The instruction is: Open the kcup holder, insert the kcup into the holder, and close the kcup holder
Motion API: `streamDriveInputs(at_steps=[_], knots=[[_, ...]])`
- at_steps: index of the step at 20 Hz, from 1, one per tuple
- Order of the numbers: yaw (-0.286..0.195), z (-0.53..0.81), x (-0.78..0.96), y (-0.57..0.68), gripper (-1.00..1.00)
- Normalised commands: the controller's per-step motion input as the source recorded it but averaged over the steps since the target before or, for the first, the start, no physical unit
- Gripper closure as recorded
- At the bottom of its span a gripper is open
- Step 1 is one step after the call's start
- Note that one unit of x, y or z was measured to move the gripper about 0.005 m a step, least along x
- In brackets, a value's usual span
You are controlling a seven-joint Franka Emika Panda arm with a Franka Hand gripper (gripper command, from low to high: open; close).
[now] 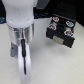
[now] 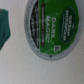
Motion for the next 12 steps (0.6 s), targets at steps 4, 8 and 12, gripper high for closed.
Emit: streamDriveInputs(at_steps=[4,8,12], knots=[[-0.055,0.00,0.18,0.00,1.00],[-0.023,0.05,0.07,0.02,1.00],[0.000,0.10,0.00,0.11,1.00]])
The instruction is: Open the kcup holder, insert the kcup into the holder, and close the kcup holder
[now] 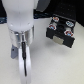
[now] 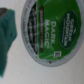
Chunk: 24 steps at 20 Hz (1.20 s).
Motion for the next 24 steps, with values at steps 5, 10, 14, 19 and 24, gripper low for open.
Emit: streamDriveInputs(at_steps=[5,10,14,19,24], knots=[[0.001,0.53,0.00,0.34,1.00],[0.061,0.86,0.00,0.52,1.00],[0.115,0.80,0.00,0.48,1.00],[0.124,0.72,0.00,0.46,1.00],[0.107,0.51,-0.11,0.49,1.00]])
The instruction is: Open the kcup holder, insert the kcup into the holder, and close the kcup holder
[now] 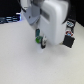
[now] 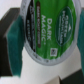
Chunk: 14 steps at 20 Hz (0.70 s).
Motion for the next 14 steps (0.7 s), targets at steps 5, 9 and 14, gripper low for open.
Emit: streamDriveInputs(at_steps=[5,9,14], knots=[[0.099,0.40,-0.17,0.50,1.00],[0.084,0.42,-0.20,0.54,1.00],[0.086,0.34,-0.26,0.53,1.00]])
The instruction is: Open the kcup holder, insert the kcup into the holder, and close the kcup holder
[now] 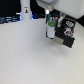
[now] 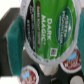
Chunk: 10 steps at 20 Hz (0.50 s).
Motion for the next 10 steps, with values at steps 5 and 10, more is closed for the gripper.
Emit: streamDriveInputs(at_steps=[5,10], knots=[[0.091,0.21,-0.29,0.51,1.00],[0.098,0.04,-0.34,0.49,1.00]])
